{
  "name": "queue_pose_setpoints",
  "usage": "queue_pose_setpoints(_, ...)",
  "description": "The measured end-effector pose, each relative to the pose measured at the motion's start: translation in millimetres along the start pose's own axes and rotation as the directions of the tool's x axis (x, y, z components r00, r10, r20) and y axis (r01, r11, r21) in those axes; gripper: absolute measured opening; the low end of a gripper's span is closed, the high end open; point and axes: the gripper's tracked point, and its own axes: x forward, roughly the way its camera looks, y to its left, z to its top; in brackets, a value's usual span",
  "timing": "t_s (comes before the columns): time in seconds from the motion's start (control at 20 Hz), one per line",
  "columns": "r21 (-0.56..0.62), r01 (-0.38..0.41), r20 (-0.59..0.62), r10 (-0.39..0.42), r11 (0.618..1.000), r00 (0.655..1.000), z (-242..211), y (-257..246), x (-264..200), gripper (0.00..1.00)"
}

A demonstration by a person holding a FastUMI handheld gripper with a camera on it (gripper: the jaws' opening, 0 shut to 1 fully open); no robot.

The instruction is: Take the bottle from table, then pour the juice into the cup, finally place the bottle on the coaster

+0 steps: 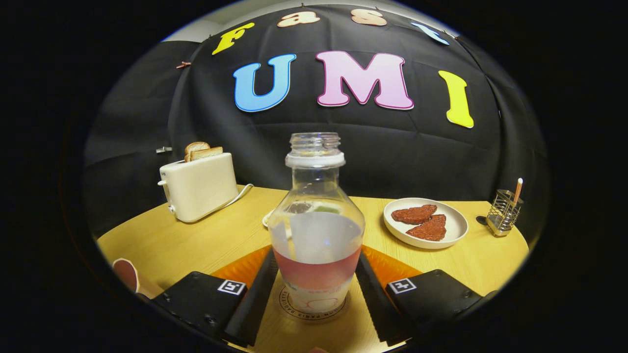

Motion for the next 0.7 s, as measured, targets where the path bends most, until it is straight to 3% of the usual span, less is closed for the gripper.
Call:
queue_pose_setpoints(0.15,0.015,0.008,-0.033,-0.007,1.000,0.999,-6.3,-3.0,-6.6,1.00)
queue_pose_setpoints(0.45,0.037,0.014,0.003,-0.014,0.999,1.000,19.0,-4.4,-49.5,1.00)
queue_pose_setpoints(0.7,0.020,0.004,0.040,-0.005,1.000,0.999,53.1,3.7,-113.9,1.00)
